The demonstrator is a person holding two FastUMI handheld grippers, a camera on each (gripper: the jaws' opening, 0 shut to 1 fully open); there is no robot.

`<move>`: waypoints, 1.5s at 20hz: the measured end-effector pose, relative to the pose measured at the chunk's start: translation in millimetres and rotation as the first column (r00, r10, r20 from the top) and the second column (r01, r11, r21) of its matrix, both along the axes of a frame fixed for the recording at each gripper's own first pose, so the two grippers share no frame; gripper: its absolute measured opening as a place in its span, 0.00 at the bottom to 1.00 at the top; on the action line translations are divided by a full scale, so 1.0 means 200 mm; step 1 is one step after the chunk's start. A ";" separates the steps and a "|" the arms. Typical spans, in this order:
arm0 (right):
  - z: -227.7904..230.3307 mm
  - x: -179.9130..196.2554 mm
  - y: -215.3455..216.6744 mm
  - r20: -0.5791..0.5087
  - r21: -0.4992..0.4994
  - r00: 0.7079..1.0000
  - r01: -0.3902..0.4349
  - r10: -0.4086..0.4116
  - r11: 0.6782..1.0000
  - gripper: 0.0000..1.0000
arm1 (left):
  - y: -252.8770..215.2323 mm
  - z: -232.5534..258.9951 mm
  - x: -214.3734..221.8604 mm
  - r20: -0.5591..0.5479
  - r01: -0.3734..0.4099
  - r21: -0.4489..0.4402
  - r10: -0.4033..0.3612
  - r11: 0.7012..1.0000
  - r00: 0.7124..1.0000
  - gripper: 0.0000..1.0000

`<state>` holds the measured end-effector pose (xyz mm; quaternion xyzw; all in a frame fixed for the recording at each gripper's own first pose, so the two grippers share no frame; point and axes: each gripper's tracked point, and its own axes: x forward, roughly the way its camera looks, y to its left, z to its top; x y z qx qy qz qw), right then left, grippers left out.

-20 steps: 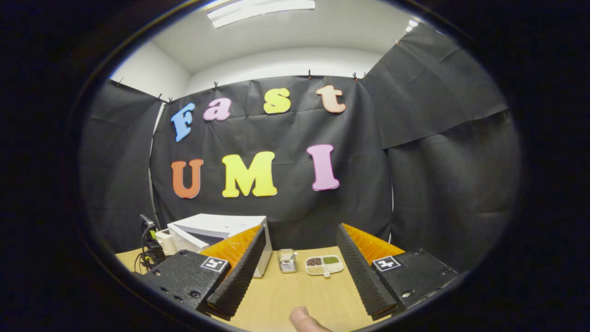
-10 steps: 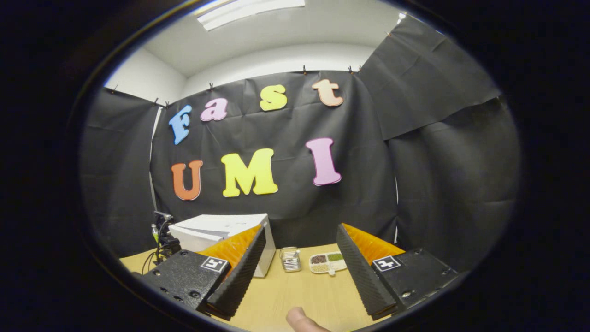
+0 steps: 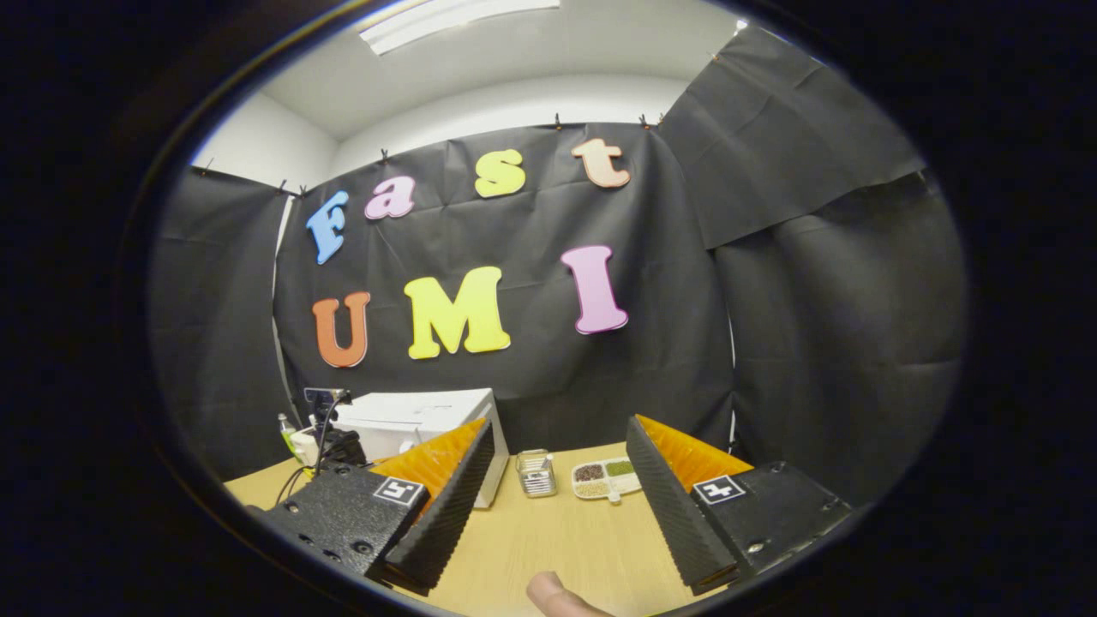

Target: Open the microwave oven with the left hand, put the food in, and close the microwave oven.

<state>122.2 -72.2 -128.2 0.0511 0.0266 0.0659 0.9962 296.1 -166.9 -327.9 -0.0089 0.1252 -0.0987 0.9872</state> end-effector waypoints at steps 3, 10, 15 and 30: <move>0.01 -0.05 0.00 0.000 -0.007 1.000 0.015 -0.015 1.000 0.92 | -0.01 -0.02 0.01 -0.019 -0.010 -0.041 0.009 0.999 1.000 0.00; 0.04 -0.14 -0.02 -0.005 -0.021 0.998 0.055 -0.056 0.998 0.92 | 0.00 -0.08 0.00 -0.043 0.000 0.004 0.000 1.000 0.999 0.02; 0.07 -0.23 -0.01 -0.005 -0.028 0.997 0.079 -0.079 0.996 0.92 | 0.10 -0.14 -0.04 -0.157 -0.054 0.031 0.058 0.998 0.986 0.01; 0.07 -0.41 0.01 -0.005 -0.001 0.993 0.120 -0.120 0.993 0.92 | 0.37 0.63 -0.82 0.036 -0.164 0.135 0.160 0.977 0.986 0.96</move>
